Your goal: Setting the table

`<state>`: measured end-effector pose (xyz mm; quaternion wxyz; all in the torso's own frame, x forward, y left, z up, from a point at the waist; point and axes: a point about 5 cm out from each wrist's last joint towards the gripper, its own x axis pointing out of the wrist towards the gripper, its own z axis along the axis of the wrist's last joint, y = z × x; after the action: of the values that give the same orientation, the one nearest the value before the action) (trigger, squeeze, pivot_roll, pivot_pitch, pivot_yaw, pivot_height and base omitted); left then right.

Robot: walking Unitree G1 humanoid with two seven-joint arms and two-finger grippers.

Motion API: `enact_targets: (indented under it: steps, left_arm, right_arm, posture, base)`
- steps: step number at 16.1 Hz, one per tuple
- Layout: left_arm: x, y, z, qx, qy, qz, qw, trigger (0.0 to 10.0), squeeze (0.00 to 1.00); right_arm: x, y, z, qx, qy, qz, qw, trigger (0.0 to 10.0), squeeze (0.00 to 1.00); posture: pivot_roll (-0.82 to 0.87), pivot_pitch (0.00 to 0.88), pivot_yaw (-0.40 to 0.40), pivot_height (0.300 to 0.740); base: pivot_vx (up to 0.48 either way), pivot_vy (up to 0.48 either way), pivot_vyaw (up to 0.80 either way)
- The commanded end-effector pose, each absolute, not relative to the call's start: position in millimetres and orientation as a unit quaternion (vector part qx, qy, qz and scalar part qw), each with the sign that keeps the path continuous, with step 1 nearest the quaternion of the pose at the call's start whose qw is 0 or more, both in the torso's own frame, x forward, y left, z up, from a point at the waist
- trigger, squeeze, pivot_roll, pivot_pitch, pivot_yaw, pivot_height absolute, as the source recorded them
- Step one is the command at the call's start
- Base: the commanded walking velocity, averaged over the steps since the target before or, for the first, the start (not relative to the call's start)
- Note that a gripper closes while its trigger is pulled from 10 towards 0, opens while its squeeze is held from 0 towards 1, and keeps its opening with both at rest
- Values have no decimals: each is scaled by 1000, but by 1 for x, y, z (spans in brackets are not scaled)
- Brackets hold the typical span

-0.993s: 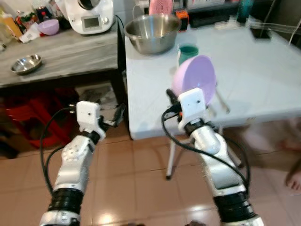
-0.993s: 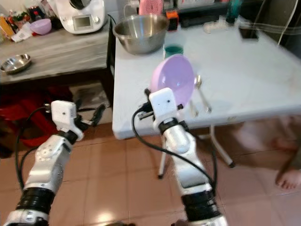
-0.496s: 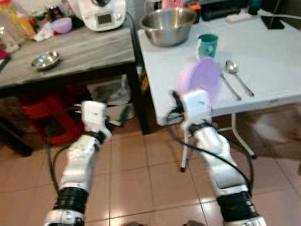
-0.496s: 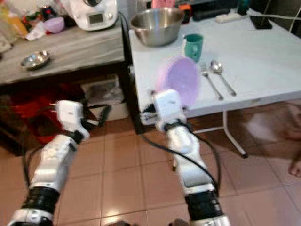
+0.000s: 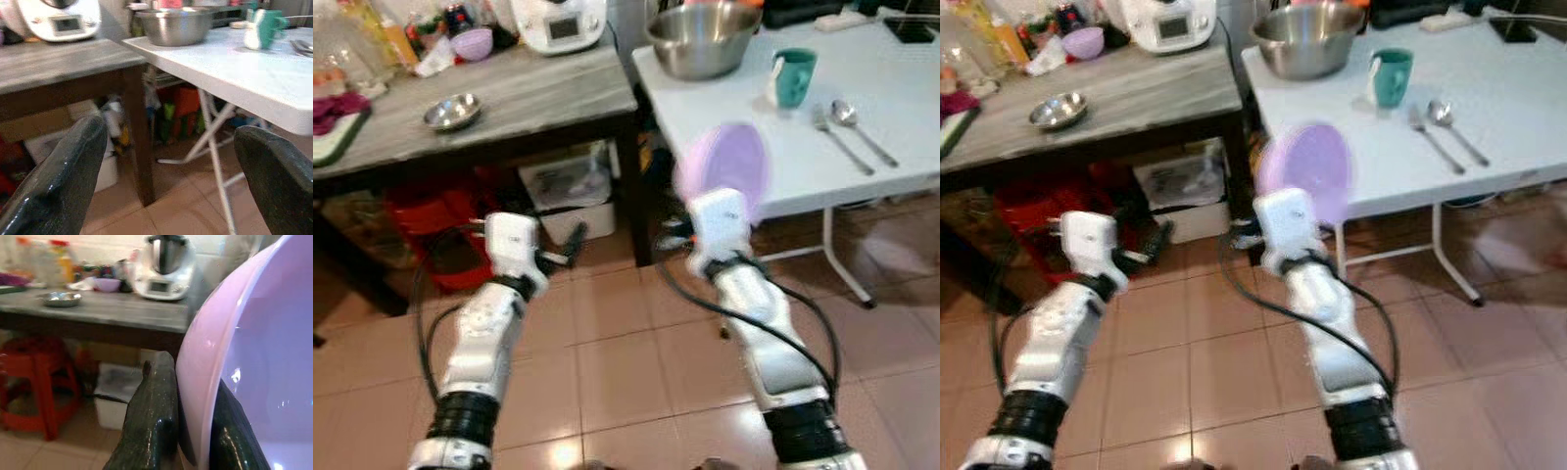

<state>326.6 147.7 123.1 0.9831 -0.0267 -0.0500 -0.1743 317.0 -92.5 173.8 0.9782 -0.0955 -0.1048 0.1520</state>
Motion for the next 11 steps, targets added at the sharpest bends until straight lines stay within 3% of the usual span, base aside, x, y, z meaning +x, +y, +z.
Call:
enact_targets:
  steps: [1, 11]
  left_arm:
    - [328, 155, 126, -19, -51, -167, 984, 10000, 0]
    - [330, 150, 126, -21, -48, -166, 985, 10000, 0]
  right_arm:
    - [315, -83, 180, -88, -120, 164, 975, 10000, 0]
    - [314, -86, 181, -90, -125, 162, 975, 10000, 0]
  posture:
    - [-197, 99, 129, 740]
    - [-202, 96, 123, 740]
  base:
    - [0, 420, 0]
    - [0, 420, 0]
